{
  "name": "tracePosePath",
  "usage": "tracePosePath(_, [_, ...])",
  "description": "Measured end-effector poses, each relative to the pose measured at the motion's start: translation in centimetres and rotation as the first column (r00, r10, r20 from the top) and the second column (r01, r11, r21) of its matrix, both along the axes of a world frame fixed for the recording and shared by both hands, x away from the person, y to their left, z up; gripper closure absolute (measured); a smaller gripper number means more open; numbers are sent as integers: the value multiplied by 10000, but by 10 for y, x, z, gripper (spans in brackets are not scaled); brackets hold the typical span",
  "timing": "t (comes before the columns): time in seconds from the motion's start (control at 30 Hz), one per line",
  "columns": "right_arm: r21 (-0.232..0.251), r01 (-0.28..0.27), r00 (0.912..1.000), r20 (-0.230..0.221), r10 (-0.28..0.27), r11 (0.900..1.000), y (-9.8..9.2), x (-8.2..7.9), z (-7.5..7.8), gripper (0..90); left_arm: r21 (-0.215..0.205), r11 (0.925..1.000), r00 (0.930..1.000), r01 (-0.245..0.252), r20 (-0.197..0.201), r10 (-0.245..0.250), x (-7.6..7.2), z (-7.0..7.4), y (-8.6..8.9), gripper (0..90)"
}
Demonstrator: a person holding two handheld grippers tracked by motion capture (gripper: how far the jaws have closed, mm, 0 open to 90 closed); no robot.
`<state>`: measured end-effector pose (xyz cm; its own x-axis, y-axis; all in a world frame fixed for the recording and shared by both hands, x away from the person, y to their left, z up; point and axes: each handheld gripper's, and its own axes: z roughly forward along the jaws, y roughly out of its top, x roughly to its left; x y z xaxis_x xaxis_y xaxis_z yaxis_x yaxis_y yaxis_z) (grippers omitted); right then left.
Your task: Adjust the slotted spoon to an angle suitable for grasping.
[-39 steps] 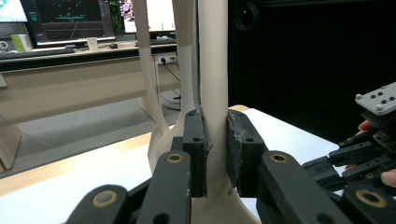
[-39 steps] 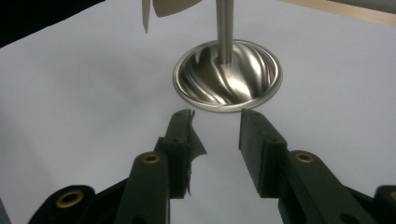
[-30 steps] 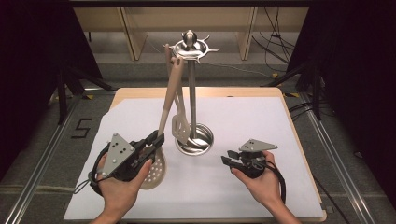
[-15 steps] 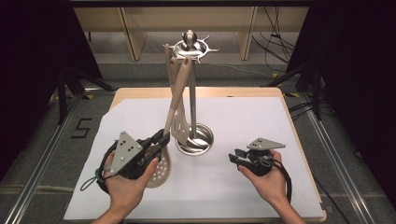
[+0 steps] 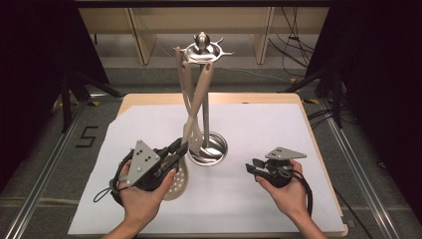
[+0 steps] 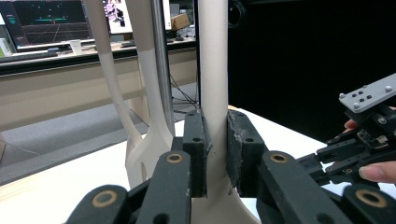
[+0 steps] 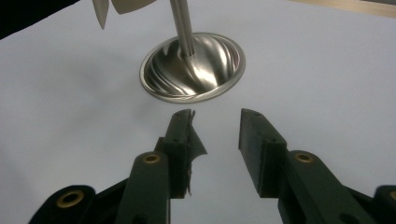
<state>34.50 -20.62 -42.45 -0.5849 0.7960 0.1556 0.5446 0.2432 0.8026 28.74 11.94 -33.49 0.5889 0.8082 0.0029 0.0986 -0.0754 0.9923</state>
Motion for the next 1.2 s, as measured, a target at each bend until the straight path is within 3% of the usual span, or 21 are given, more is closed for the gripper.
tracePosePath(0.37, [-391,-156,9994,294,168,9991,-1,1,1,652,196,9998,10000,-10,58,9,3,1,-6,783])
tracePosePath(0.43, [-86,-67,9998,162,69,9999,2,0,0,652,235,9997,10000,-53,59,51,3,1,-6,782])
tracePosePath(0.6, [-195,-133,9995,269,138,9997,2,1,0,652,369,9993,9999,41,151,-47,5,0,-6,782])
tracePosePath(0.67, [-355,-165,9994,302,176,9992,1,1,1,652,246,9997,9999,-59,-103,62,4,0,-6,783])
tracePosePath(0.7, [-167,-254,9995,179,257,9995,2,1,0,652,218,9997,9999,-65,-126,68,4,-1,-6,782])
tracePosePath(0.77, [-244,-235,9996,118,238,9994,2,0,1,652,364,9993,10000,-37,93,34,6,0,-5,783])
tracePosePath(0.8, [-13,-145,9998,-131,145,9999,4,-1,1,652,406,9992,10000,-62,58,60,6,-1,-4,783])
tracePosePath(0.87, [-381,-194,9995,243,203,9991,2,0,1,652,300,9994,9997,-155,-195,161,5,-2,-4,783])
tracePosePath(0.93, [-85,-134,9999,-68,134,9999,4,-1,1,652,437,9990,9999,-103,24,102,7,-1,-3,783])
tracePosePath(1.0, [-210,-122,9999,2,122,9997,4,-1,1,652,449,9989,9999,-97,41,95,7,-1,-3,783])
tracePosePath(1.03, [-394,-209,9995,246,218,9990,2,0,1,652,445,9990,9999,-94,44,92,7,-1,-3,783])
tracePosePath(1.2, [-375,-194,9993,317,205,9991,3,0,0,651,468,9988,9999,-112,55,109,7,-2,-3,783])
